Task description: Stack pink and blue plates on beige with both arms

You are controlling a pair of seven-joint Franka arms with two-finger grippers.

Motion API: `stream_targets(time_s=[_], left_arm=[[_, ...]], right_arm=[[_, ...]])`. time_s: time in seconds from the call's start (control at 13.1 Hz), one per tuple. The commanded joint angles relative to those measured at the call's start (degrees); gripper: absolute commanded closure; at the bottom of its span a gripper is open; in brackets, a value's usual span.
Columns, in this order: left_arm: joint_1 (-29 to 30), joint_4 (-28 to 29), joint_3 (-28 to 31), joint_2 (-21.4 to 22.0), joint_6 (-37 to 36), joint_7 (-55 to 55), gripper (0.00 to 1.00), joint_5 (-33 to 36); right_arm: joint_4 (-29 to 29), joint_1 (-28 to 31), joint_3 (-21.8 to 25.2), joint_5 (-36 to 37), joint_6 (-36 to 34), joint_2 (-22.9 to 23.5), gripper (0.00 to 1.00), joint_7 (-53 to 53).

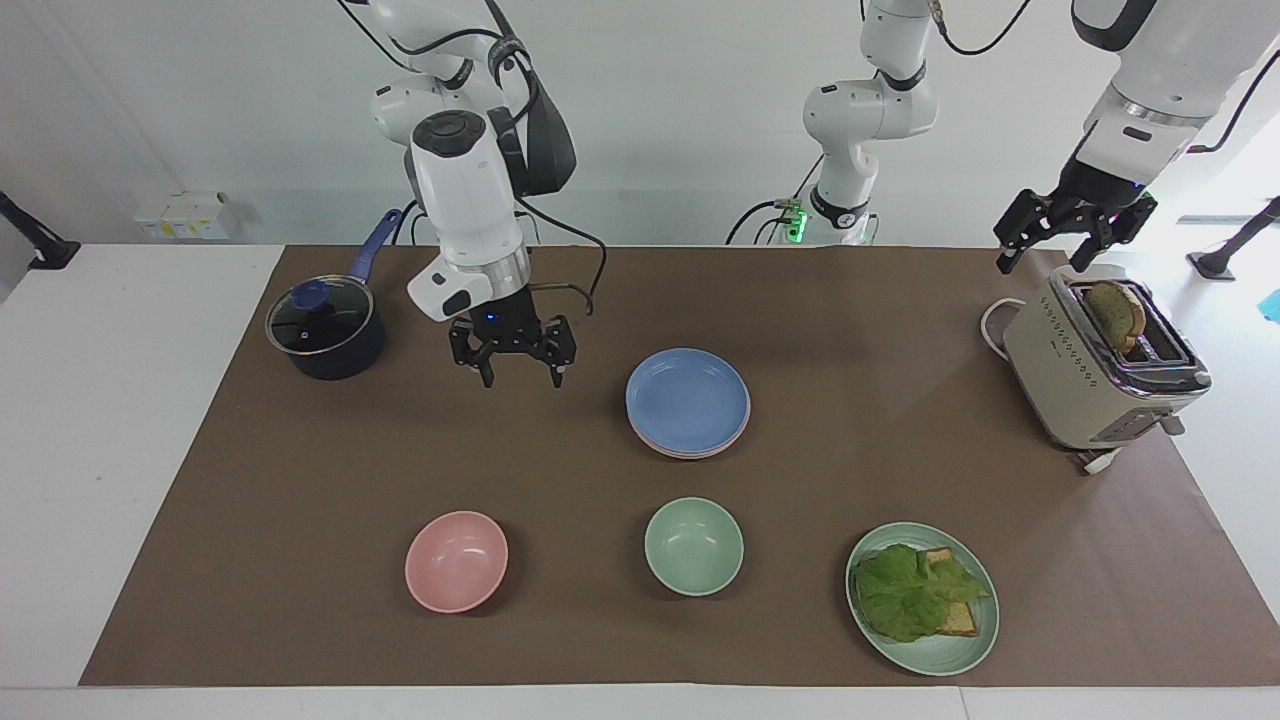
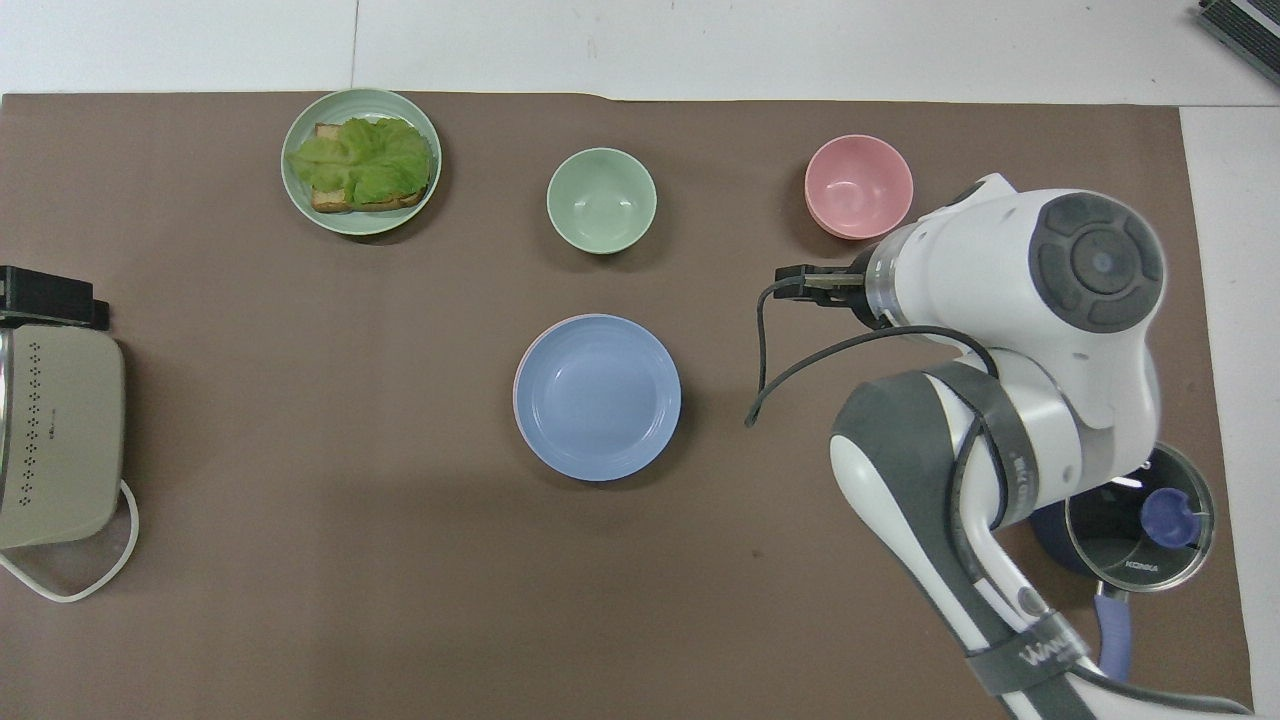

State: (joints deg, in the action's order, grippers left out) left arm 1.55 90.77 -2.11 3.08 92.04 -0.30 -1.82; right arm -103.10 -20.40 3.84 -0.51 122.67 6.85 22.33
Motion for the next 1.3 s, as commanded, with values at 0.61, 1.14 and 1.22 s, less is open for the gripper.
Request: stream_targets(time_s=[0.61,1.14,1.22], left_arm=[[-0.58,0.1,0.27,0.26,-0.72,0.39,0.0,1.11],[-0.58,0.1,0.27,0.26,-0.72,0.3,0.0,1.11],[-0.49,0.1,0.35,0.35,-0.72,0.3,0.0,1.11]], right_arm=[[10.08,11.69,-0.41,1.39,-22.35,-8.26,0.0,-10.02],[10.47,19.52,-0.41,1.13,-32.93,-12.12,0.0,-20.3],[10.28,19.7,-0.41,1.13,-32.67,-12.3,0.0,-20.31]])
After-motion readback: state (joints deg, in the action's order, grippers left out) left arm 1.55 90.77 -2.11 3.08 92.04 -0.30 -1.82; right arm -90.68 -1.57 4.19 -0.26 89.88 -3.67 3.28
